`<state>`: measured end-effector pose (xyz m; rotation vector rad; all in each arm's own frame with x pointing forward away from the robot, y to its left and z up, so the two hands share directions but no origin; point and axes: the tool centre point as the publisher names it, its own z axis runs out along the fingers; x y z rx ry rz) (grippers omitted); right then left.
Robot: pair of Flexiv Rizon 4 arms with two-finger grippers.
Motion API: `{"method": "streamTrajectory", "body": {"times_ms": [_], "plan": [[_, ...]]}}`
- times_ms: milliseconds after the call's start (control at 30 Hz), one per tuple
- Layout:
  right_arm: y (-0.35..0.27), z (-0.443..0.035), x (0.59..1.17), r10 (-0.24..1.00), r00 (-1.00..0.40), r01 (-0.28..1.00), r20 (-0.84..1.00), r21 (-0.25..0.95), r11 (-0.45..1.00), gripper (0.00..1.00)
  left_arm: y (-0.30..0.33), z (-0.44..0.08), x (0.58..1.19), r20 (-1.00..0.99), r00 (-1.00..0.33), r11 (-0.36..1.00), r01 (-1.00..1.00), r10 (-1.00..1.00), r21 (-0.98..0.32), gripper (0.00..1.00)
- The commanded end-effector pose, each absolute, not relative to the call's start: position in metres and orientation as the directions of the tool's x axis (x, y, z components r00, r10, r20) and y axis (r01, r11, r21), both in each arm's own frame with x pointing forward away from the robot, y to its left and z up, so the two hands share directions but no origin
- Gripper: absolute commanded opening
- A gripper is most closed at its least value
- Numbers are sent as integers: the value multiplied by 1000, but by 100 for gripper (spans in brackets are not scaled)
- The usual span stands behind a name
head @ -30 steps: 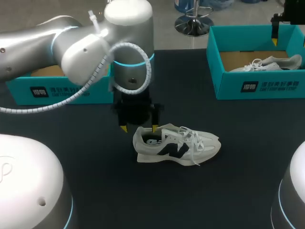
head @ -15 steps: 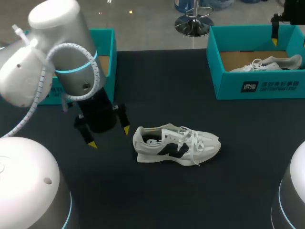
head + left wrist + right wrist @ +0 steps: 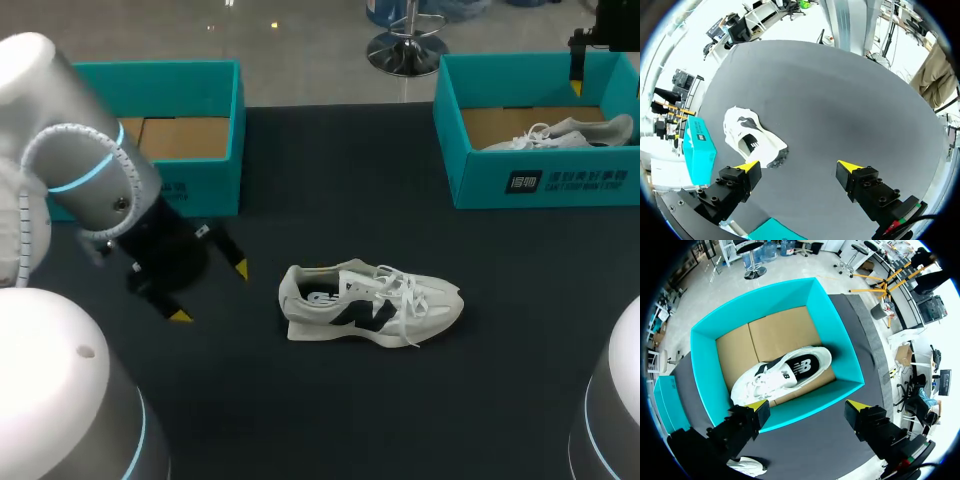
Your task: Take the shoe out of the shoebox, open the shoe tongue, remove and reinsert the insole, then place the shoe into the shoebox
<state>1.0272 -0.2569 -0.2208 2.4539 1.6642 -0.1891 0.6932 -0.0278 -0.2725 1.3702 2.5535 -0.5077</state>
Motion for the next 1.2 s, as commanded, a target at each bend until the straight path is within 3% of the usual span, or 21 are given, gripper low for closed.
{"method": "streamTrajectory", "body": {"times_ms": [33, 233, 500, 1200], "plan": [[-257, -221, 1026, 908, 370, 929, -198, 73, -362, 100, -4, -274, 707, -404, -748, 624, 662, 526, -414, 100], [-257, -221, 1026, 908, 370, 929, -198, 73, -362, 100, 33, -279, 711, -359, -877, 616, 481, 321, -624, 100], [-257, -221, 1026, 908, 370, 929, -198, 73, -362, 100, 73, -293, 718, -177, -972, 431, 226, 152, -874, 100], [-257, -221, 1026, 908, 370, 929, -198, 73, -362, 100, 81, -347, 717, 56, -990, 314, -11, 132, -949, 100]]}}
